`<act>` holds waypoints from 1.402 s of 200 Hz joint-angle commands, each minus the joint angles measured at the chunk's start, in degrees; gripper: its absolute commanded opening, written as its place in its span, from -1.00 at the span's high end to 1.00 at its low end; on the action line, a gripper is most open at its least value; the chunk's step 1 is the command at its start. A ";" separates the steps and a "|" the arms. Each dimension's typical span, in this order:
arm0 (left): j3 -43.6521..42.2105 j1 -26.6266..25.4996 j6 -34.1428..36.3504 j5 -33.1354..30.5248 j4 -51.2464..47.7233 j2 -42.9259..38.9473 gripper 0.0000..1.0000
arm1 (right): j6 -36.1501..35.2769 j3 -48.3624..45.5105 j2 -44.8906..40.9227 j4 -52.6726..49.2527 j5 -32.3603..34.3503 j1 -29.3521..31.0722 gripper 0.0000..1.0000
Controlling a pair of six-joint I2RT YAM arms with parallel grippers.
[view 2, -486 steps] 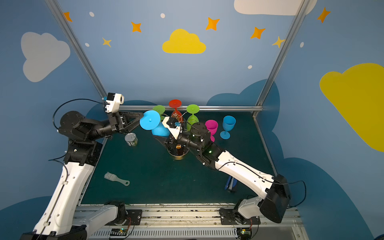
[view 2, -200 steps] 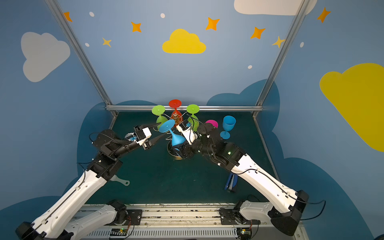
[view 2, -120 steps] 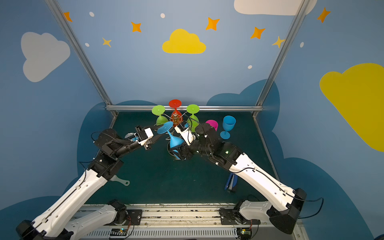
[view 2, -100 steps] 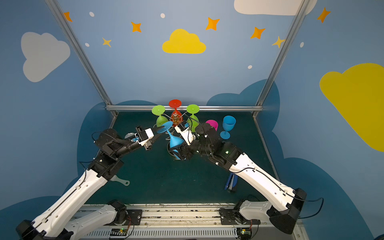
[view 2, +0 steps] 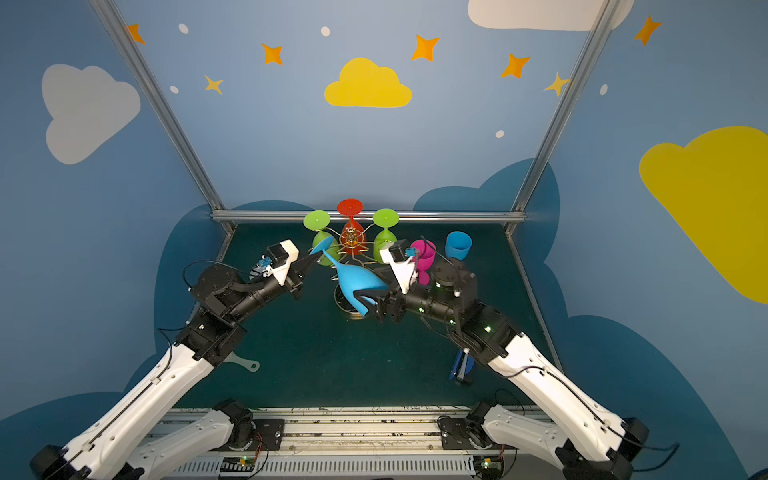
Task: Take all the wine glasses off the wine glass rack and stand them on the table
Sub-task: 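Tilt the blue glass with the left gripper while the right gripper draws back, then close the right gripper around the bowl of the tilted blue glass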
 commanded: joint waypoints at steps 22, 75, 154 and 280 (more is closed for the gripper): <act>-2.51 0.13 -18.73 -5.71 4.65 -3.34 0.94 | 1.96 -7.60 -12.94 10.11 -0.11 -4.47 -0.64; -4.30 0.06 -20.04 -4.87 5.33 -4.41 0.94 | 3.94 -9.30 -15.25 8.03 3.68 -5.83 -0.55; -5.37 0.09 -18.34 -4.90 6.74 -4.36 0.94 | 8.00 -6.03 -2.45 13.50 0.05 -5.83 -0.29; -5.77 0.21 -14.25 -4.42 6.96 -4.18 0.90 | 12.46 -3.87 3.08 18.09 -4.83 -5.31 1.00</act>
